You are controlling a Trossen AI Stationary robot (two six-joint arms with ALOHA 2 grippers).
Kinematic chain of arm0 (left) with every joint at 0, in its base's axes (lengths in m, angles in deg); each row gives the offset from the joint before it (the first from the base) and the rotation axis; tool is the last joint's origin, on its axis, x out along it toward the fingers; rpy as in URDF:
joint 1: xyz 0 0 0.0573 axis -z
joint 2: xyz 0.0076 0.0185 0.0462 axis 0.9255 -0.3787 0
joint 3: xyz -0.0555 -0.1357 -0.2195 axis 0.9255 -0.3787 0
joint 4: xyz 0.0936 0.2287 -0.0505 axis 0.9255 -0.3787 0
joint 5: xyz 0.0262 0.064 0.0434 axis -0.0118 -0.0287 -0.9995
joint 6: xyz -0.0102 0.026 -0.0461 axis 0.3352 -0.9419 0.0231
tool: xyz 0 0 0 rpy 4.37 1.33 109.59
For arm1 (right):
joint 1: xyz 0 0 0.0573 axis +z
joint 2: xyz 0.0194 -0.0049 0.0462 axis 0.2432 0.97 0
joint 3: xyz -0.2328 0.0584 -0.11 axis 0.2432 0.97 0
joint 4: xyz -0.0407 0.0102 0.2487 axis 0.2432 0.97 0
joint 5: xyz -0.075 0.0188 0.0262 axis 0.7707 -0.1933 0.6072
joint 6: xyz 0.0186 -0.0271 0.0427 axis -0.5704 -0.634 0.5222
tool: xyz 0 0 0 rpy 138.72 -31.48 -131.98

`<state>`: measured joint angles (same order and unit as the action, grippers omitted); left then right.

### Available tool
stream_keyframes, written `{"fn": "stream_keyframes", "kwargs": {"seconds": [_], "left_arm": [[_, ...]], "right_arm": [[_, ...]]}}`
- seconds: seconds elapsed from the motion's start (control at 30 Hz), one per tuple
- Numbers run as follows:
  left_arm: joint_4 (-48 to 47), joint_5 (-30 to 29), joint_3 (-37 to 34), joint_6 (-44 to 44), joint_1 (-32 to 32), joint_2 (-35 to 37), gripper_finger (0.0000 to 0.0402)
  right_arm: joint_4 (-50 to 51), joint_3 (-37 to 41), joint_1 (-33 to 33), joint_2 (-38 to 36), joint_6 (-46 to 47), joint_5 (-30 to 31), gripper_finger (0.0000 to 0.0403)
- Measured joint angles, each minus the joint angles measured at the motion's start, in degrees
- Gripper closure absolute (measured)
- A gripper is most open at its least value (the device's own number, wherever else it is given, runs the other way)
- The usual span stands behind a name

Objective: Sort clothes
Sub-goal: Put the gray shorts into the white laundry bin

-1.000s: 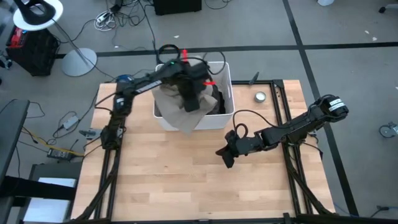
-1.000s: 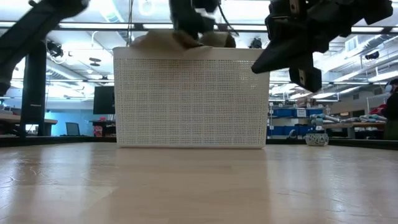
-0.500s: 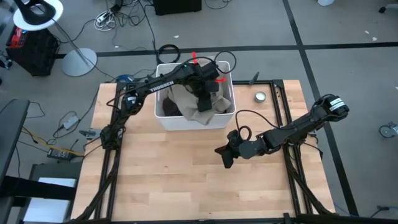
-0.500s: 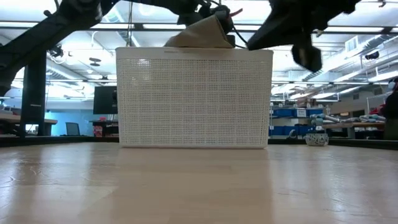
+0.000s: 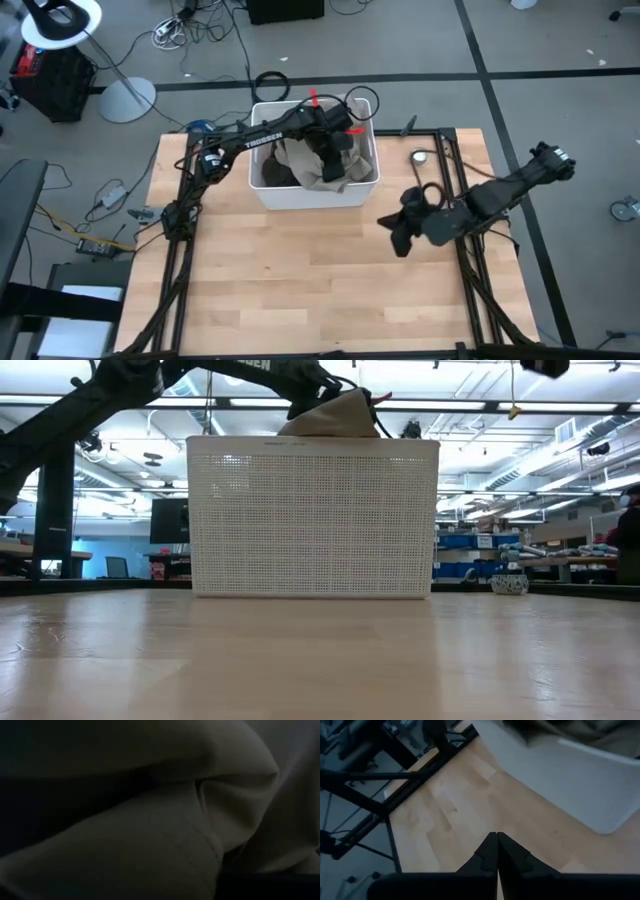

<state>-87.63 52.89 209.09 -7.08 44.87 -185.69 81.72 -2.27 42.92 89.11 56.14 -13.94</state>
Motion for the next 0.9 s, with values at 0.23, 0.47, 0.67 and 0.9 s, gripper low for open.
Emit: {"fn": "stream_keyframes", "kwargs": {"seconds": [0.23,0.47,0.67,0.9], "left_arm": [[-6.34,-3.00,5.21,3.62,0.00,3.62,0.0396],[-10.38,-5.91,6.84,7.45,0.00,8.85,0.0385],[-12.56,-6.55,6.86,10.82,-0.28,12.90,0.0328],[-14.71,-8.64,6.86,10.79,-0.35,16.22,0.0257]], "right_arm": [[2.83,-1.83,-0.16,-4.79,-6.63,0.15,0.0403],[4.01,-1.85,-0.61,-7.10,-10.79,0.53,0.0403],[4.14,-1.83,-0.61,-7.17,-12.09,0.56,0.0403],[2.99,-1.83,-1.56,-7.15,-12.33,0.37,0.0403]]}}
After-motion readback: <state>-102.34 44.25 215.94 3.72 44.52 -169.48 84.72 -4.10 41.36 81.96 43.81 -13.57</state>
